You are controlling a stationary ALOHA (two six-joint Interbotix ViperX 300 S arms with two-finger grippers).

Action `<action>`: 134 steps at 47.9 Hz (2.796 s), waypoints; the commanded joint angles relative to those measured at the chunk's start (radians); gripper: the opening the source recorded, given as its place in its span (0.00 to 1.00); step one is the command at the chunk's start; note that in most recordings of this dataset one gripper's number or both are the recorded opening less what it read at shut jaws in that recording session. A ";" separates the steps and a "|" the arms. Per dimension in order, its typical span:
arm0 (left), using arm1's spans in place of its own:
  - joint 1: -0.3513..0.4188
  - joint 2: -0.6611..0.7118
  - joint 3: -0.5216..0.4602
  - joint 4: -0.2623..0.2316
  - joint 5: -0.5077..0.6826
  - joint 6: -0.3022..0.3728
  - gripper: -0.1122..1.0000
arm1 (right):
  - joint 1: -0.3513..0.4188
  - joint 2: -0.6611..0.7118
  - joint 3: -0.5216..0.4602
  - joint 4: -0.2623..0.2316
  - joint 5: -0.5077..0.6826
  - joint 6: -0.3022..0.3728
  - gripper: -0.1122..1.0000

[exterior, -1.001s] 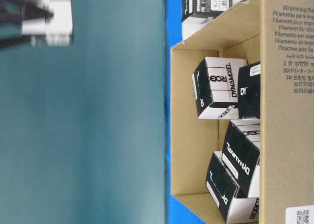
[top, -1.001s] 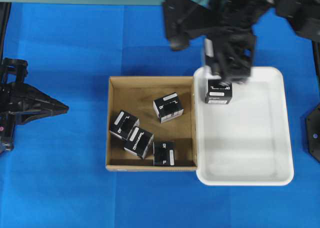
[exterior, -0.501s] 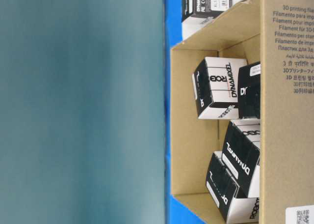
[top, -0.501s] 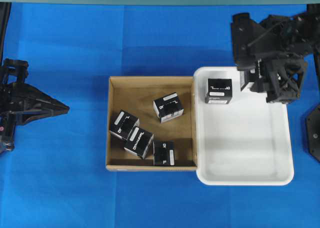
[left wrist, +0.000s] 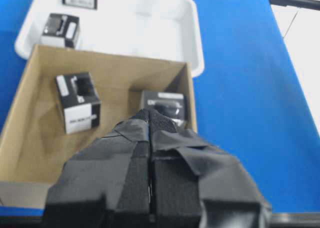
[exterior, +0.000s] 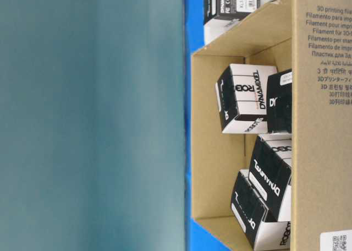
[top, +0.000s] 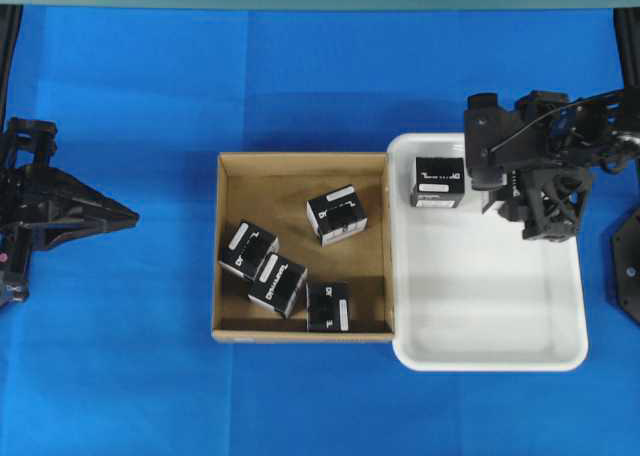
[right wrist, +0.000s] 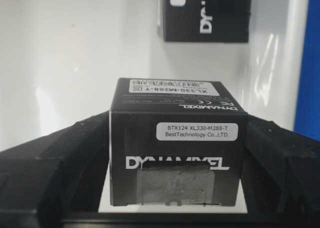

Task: Pick a box that is randomly placed inside the cardboard box.
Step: 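Lift the held box and carry it right into the white tray, then lower the box into the tray beside the other box, then open the right gripper and raise it away from the tray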

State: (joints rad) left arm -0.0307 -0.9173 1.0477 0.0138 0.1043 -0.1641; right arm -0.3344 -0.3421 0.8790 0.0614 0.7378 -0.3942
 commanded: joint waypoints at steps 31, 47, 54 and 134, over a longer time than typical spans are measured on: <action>0.000 0.006 -0.028 0.003 -0.008 -0.002 0.04 | -0.066 0.178 -0.021 -0.017 -0.103 0.002 0.76; 0.000 0.005 -0.028 0.003 -0.006 -0.002 0.04 | -0.066 0.173 -0.025 -0.017 -0.118 0.012 1.00; 0.000 0.006 -0.028 0.003 -0.005 -0.002 0.04 | -0.066 0.149 -0.037 -0.017 -0.115 0.014 0.99; 0.002 -0.008 -0.025 0.003 -0.005 -0.002 0.04 | 0.127 -0.322 -0.003 0.035 -0.449 0.244 0.99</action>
State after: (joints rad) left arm -0.0276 -0.9265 1.0477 0.0138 0.1043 -0.1657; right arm -0.2362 -0.6611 0.8774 0.0920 0.3206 -0.1611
